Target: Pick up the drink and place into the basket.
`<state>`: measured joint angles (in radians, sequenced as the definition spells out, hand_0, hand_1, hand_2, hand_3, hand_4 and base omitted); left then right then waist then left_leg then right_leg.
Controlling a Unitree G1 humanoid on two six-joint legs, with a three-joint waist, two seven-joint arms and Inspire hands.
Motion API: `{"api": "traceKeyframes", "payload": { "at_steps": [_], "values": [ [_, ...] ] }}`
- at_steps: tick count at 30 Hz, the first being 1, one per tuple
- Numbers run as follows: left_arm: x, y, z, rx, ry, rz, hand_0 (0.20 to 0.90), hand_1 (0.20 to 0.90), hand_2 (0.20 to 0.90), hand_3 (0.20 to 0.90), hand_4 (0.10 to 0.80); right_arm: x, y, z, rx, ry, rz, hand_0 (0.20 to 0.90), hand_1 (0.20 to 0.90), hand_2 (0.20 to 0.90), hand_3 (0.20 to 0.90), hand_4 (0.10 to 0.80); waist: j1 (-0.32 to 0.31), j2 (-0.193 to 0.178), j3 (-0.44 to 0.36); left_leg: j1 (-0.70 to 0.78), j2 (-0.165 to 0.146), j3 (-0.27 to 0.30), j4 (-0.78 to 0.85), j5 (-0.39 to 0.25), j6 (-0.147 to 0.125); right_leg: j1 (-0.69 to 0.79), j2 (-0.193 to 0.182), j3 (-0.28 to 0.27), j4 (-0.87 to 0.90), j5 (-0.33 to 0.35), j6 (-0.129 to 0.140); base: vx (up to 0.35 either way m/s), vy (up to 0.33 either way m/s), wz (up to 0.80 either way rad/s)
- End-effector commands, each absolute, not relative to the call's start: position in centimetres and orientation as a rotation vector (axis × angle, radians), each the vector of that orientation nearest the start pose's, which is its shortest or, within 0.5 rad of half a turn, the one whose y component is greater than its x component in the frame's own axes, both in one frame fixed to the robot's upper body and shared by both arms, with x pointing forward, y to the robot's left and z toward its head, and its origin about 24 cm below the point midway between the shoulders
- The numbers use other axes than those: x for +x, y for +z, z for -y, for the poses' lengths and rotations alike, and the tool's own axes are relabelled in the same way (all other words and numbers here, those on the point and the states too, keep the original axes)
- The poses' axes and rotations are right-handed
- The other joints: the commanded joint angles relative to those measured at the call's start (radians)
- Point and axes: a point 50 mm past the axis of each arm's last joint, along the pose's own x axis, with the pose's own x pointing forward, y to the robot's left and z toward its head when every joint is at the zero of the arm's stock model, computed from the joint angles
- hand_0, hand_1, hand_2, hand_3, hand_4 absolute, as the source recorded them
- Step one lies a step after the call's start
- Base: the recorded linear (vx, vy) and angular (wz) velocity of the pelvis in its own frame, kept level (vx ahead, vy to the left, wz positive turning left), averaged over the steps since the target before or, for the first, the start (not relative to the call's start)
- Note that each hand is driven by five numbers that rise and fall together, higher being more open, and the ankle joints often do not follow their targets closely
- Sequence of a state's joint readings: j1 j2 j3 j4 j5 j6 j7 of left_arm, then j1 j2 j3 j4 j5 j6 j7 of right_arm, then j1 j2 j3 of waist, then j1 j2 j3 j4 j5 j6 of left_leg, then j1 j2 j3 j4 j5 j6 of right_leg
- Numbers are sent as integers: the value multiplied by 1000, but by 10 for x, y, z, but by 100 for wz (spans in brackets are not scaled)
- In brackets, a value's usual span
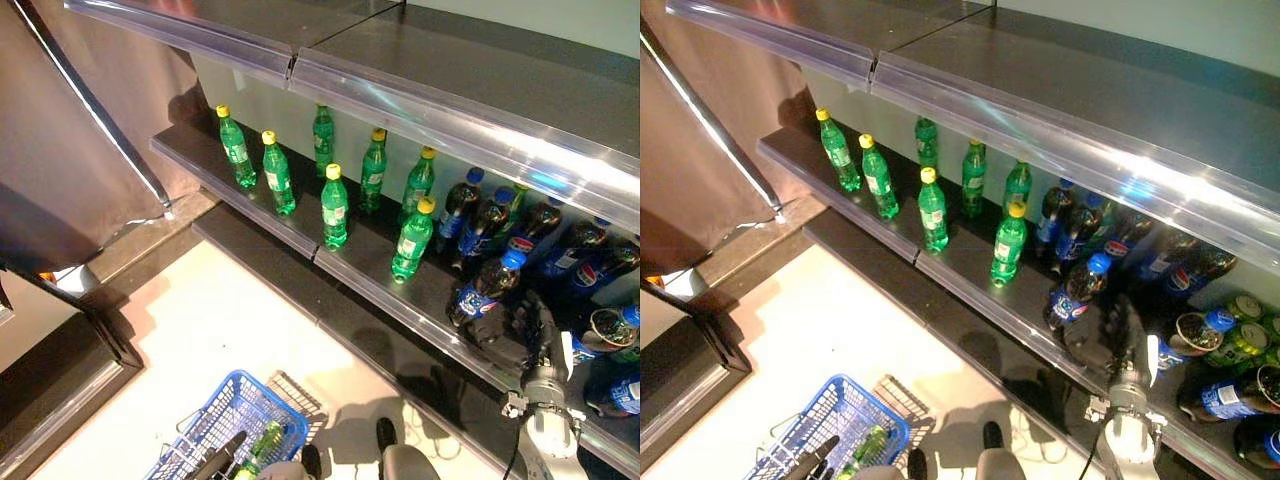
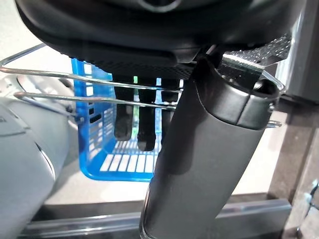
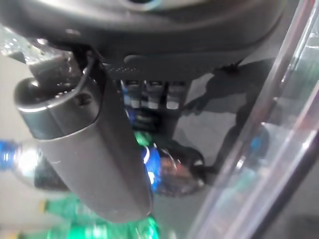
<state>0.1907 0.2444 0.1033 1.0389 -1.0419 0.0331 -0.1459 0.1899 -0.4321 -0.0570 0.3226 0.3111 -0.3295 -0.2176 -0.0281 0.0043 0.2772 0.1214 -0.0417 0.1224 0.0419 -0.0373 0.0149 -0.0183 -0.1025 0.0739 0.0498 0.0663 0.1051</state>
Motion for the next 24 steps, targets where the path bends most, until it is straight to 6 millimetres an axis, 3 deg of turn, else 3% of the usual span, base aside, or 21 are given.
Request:
{"api": "traceKeyframes", "payload": {
  "at_steps": [1, 8, 14, 21, 24],
  "values": [
    [65, -133, -288, -776, 649, -722, 300, 300, 300, 200, 100, 206, 42, 293, -256, -289, 80, 900, 900, 900, 900, 800, 23, -6, -69, -131, -67, -133, 112, -12, -18, -3, 92, -108, 40, -58, 12, 29, -2, 6],
    [67, -132, -288, -768, 642, -729, 300, 300, 300, 200, 100, 201, 44, 297, -218, -321, 93, 900, 900, 900, 900, 800, 23, -12, -70, -112, -70, -138, 99, -11, -17, 6, 92, -115, 40, -56, 20, 14, 0, 5],
    [67, -133, -286, -763, 636, -747, 300, 300, 300, 200, 100, 201, 34, 303, -50, -433, 79, 900, 900, 900, 900, 800, 28, -13, -70, -96, -72, -144, 92, -11, -14, 15, 91, -118, 42, -53, 24, 0, 0, 0],
    [70, -134, -282, -777, 612, -745, 300, 300, 300, 200, 100, 210, 30, 301, 19, -577, 67, 900, 900, 900, 900, 800, 39, -12, -53, -109, -72, -136, 146, -36, -9, 3, 77, -126, 78, -65, 22, -7, 34, 1],
    [85, -130, -282, -782, 597, -717, 300, 300, 300, 200, 100, 220, 38, 297, 27, -592, 108, 900, 900, 900, 900, 800, 45, -14, -31, -172, -72, -129, 226, -62, -6, -56, 68, -130, 136, -77, 20, -142, 29, 5]
  ]
}}
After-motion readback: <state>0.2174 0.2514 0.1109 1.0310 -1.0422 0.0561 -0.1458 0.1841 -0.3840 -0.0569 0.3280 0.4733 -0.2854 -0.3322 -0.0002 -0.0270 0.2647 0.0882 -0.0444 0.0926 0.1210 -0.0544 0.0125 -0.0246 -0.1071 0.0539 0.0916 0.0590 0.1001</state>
